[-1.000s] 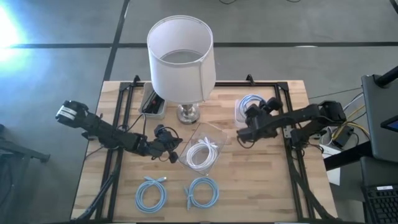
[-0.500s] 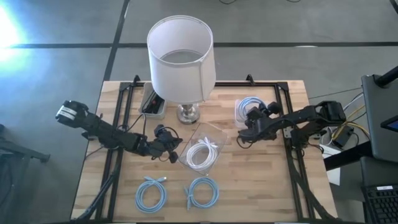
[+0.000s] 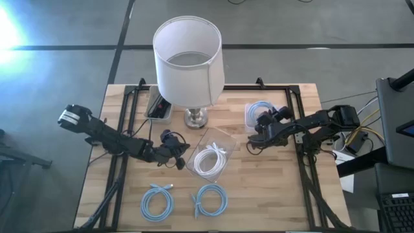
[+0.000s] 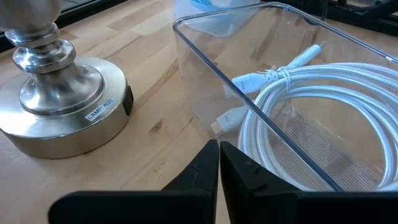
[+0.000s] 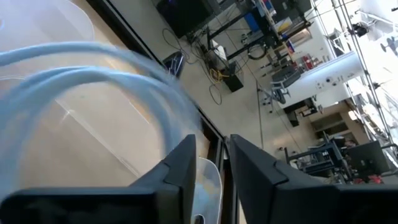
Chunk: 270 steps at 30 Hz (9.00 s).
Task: Pick & Place USB Port
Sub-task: Put the right blue display cable into the white bin, then put the blue display cable into the white bin
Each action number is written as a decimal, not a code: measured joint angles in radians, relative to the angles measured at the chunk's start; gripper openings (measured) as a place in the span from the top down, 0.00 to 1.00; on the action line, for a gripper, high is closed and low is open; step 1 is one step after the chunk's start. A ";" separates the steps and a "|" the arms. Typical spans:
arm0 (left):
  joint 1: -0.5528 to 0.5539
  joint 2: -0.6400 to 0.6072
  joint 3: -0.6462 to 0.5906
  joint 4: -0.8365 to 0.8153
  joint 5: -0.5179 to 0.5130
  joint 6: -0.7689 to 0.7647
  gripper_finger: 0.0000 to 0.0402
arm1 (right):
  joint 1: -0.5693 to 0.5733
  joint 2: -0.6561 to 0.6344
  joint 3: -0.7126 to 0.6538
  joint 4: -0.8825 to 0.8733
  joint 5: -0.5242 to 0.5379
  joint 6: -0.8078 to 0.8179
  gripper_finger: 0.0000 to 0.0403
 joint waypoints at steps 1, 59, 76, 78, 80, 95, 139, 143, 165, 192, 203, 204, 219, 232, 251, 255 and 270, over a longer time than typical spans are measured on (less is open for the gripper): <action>0.000 0.000 0.000 0.000 0.000 0.000 0.95 | 0.000 0.000 0.000 0.002 0.000 0.000 0.75; -0.013 0.000 0.000 0.044 -0.017 0.034 0.95 | 0.463 0.315 0.350 0.936 -1.165 -0.231 0.70; -0.014 0.000 0.001 0.049 -0.012 0.034 0.95 | 0.427 0.384 0.397 0.910 -1.182 -0.262 0.72; -0.014 0.000 0.001 0.049 -0.012 0.034 0.95 | 0.426 0.389 0.396 0.924 -1.183 -0.258 0.72; -0.014 0.000 0.001 0.049 -0.012 0.034 0.95 | 0.426 0.394 0.395 0.943 -1.189 -0.248 0.72; -0.014 0.000 0.001 0.049 -0.011 0.034 0.95 | 0.423 0.380 0.405 0.966 -1.210 -0.238 0.75; -0.015 0.000 0.001 0.048 -0.011 0.026 0.95 | 0.439 0.127 0.563 0.063 -0.832 -0.270 0.97; -0.015 0.000 0.001 0.045 -0.011 0.026 0.95 | 0.439 0.020 0.557 -0.030 -0.763 -0.238 0.97; -0.015 0.000 0.001 0.042 -0.016 0.027 0.95 | 0.415 -0.443 0.534 -0.429 -0.083 -0.093 0.97; -0.015 0.000 0.001 0.042 -0.018 0.023 0.95 | 0.063 -0.505 0.039 -0.343 -0.224 0.292 0.93; -0.015 0.000 0.001 0.042 -0.019 0.022 0.95 | 0.063 -0.505 0.002 -0.208 -0.219 0.171 0.85; -0.015 0.000 0.001 0.042 -0.018 0.022 0.95 | 0.063 -0.505 0.004 -0.208 -0.223 0.161 0.84; -0.020 -0.002 0.044 0.054 0.106 0.081 0.95 | 0.064 -0.505 0.116 -0.009 -0.287 -0.014 0.73; -0.191 -0.003 0.409 -0.658 0.266 -0.023 0.95 | 0.112 -0.450 0.119 0.704 -0.573 -0.502 0.78; -0.307 0.000 0.392 -0.950 0.546 -0.270 0.70 | 0.146 -0.150 0.235 0.836 -0.812 -0.658 0.71; -0.314 0.000 0.338 -0.950 0.596 -0.263 0.67 | 0.177 -0.082 0.293 0.836 -0.896 -0.711 0.72; -0.366 0.006 0.146 -0.675 0.714 -0.343 0.67 | 0.227 0.112 0.456 0.754 -0.955 -0.729 0.70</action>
